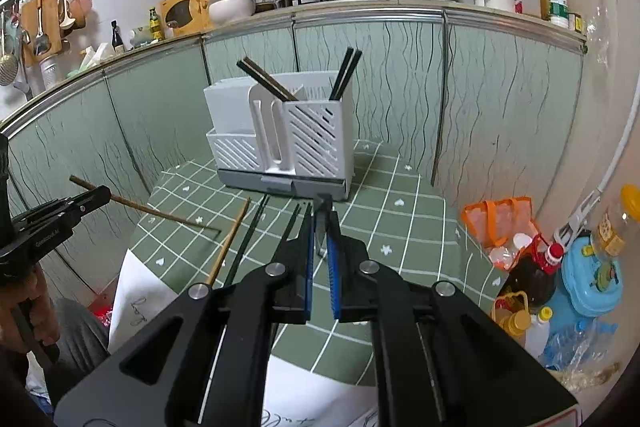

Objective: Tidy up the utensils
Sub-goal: 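Lift both chopsticks upright and carry them over the white utensil holder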

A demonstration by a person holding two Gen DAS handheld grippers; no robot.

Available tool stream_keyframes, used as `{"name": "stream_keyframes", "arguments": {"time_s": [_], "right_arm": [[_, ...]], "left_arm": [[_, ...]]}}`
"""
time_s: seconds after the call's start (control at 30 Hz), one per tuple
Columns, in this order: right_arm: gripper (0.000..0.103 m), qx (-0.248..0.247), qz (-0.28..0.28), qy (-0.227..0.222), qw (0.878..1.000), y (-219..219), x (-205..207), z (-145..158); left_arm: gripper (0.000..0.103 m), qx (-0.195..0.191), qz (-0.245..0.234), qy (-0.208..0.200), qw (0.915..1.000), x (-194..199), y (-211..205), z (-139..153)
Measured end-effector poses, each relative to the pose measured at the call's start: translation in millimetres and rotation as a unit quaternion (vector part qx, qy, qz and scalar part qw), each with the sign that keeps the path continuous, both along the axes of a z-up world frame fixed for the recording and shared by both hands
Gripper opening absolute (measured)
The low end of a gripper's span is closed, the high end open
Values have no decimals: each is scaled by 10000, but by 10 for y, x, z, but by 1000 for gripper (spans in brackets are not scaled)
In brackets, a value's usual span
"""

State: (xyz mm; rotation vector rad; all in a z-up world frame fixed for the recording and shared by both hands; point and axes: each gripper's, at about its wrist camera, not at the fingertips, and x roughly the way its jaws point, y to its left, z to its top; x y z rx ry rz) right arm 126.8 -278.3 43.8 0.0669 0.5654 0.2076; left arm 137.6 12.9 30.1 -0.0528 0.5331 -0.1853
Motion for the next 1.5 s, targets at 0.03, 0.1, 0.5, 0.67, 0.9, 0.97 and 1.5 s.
{"name": "stream_keyframes", "arguments": {"time_s": [0.03, 0.1, 0.5, 0.67, 0.9, 0.97, 1.5], "right_arm": [[6, 9, 28, -10, 10000, 3, 23, 27], [6, 30, 69, -24, 10000, -2, 52, 62], [6, -91, 282, -176, 9994, 47, 168, 285], [6, -137, 335, -192, 9992, 30, 202, 397], [6, 28, 431, -163, 9989, -74, 273, 593], [6, 66, 454, -159, 9988, -101, 297, 658], [6, 33, 719, -288, 9970, -149, 467, 1168]], "left_arm": [[8, 1, -15, -20, 10000, 16, 7, 33], [8, -1, -17, -38, 10000, 37, 19, 74], [8, -54, -241, -117, 9996, 158, 67, 255], [8, -139, -526, -125, 9984, 248, 82, 392], [8, -235, -840, -147, 9961, 363, 20, 665], [8, -203, -906, -207, 9955, 385, -16, 756], [8, -123, -1377, -297, 9899, 697, -341, 1336]]}}
